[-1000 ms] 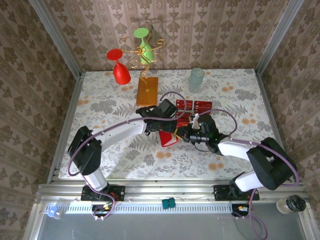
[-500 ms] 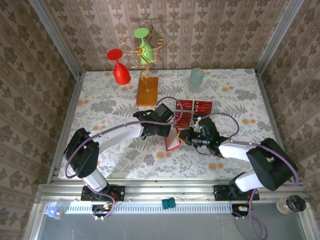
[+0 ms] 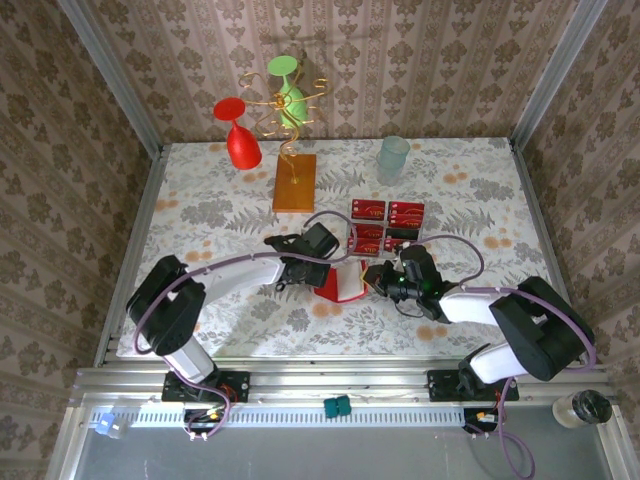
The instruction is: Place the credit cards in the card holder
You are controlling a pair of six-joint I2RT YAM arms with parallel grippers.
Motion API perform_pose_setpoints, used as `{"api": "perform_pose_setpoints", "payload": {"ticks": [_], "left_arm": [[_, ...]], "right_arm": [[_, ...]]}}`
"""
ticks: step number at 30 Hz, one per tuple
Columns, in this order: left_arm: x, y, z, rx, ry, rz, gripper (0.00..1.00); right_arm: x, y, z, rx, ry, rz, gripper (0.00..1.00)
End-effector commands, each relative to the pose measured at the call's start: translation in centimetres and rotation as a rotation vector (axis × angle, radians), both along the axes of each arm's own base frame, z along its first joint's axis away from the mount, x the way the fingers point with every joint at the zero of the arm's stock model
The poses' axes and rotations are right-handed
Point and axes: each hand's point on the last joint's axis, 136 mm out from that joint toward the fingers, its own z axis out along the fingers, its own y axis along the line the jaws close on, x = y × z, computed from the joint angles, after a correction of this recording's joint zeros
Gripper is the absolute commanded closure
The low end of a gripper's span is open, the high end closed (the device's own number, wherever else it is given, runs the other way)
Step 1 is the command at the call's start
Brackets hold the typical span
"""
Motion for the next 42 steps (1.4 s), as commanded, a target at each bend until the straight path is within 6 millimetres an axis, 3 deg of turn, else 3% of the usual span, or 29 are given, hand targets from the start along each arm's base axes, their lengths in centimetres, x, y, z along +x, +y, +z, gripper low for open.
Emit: {"api": "perform_pose_setpoints", "payload": {"ticks": [1,15,22,27,31,33,37,42], "left_arm": [[0.3,0.9,-1.5,0.042,-0.007,0.018,0.32],[0.0,2.8,-4.9,0.11,-0.006,0.06,0.33],[0.1,3.3,-5.1,0.131,-0.022,0.065,0.33],[0.2,3.3,-4.7,0.127,-0.03,0.062,0.33],[0.3,3.2,-4.4,0.119,-0.037,0.066,0.33],[0.3,3.1,-4.1,0.111,-0.043,0.066,0.33],[0.6,2.8,-3.5,0.097,-0.054,0.066,0.33],[0.7,2.7,-3.0,0.089,-0.06,0.069,0.33]], "right_arm": [[0.6,-0.1,0.2,0.01,-0.051,-0.056,1.0],[-0.3,0.7,-2.6,-0.022,-0.046,-0.089,0.99],[-0.7,0.1,-1.6,-0.053,-0.06,-0.081,0.54],[-0.8,-2.5,0.5,-0.135,-0.086,-0.103,0.44],[-1.3,-4.9,2.5,-0.207,-0.108,-0.121,0.46],[-1.4,-5.0,4.0,-0.245,-0.137,-0.083,0.53],[-1.6,-3.3,5.4,-0.243,-0.146,0.029,0.67],[-1.1,0.1,5.4,-0.228,-0.138,0.15,0.83]]}}
